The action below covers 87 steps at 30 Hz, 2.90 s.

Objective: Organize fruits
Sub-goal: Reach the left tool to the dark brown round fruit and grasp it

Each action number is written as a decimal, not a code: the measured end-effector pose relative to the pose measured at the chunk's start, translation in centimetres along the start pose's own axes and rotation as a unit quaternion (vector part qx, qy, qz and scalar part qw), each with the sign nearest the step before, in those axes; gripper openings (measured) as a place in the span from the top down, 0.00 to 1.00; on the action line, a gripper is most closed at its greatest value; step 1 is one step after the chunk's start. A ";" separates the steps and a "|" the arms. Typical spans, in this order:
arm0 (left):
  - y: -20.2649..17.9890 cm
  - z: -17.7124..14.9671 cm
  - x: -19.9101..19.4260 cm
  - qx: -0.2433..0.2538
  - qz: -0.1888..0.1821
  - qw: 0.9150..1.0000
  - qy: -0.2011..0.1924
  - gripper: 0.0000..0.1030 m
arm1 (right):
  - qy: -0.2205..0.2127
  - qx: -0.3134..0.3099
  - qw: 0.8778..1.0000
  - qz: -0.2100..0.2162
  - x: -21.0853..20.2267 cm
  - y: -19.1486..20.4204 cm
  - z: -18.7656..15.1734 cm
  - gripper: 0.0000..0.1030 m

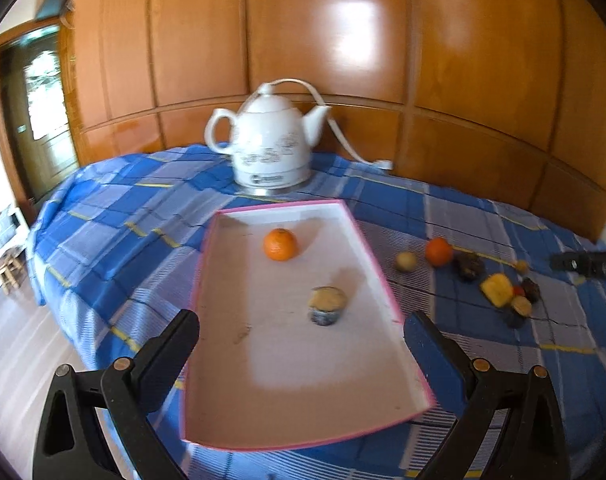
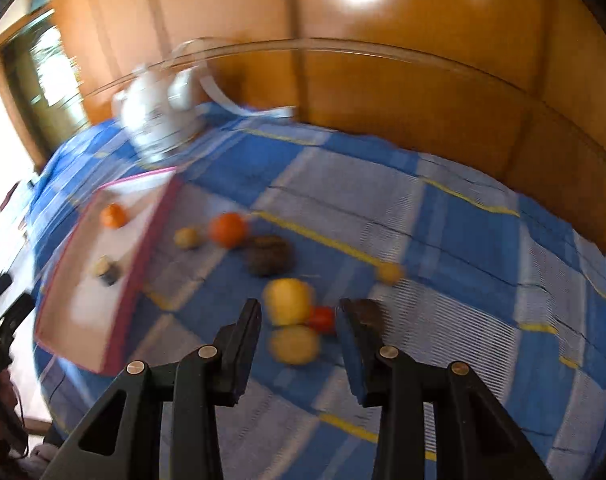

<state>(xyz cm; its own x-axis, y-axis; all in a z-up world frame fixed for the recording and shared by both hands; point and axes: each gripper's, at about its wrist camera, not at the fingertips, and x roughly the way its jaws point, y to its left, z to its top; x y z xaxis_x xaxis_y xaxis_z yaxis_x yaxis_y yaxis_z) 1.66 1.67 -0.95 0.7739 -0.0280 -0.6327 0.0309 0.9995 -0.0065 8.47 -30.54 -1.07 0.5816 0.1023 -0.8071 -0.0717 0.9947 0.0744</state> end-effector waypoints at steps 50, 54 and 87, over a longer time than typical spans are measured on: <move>-15.9 5.2 15.2 -0.003 -0.179 0.961 0.213 0.28 | 0.055 0.131 0.989 -0.036 2.2 -8.5 -1.0 0.62; -16.6 5.8 16.9 -0.028 -0.172 0.959 0.224 0.26 | 0.056 0.127 0.990 -0.033 2.2 -8.3 -0.9 0.62; -15.0 0.4 12.2 0.077 -0.164 0.964 0.195 0.55 | 0.083 0.126 0.989 -0.001 3.6 -8.1 -1.3 0.62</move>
<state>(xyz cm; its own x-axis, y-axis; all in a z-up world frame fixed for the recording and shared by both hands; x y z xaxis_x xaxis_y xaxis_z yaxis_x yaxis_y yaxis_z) 10.91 -13.65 -8.30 0.4114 -0.3052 -0.8588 0.3500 0.9230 -0.1603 10.07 -38.24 -5.36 0.4392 0.1163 -0.8908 0.1457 0.9692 0.1984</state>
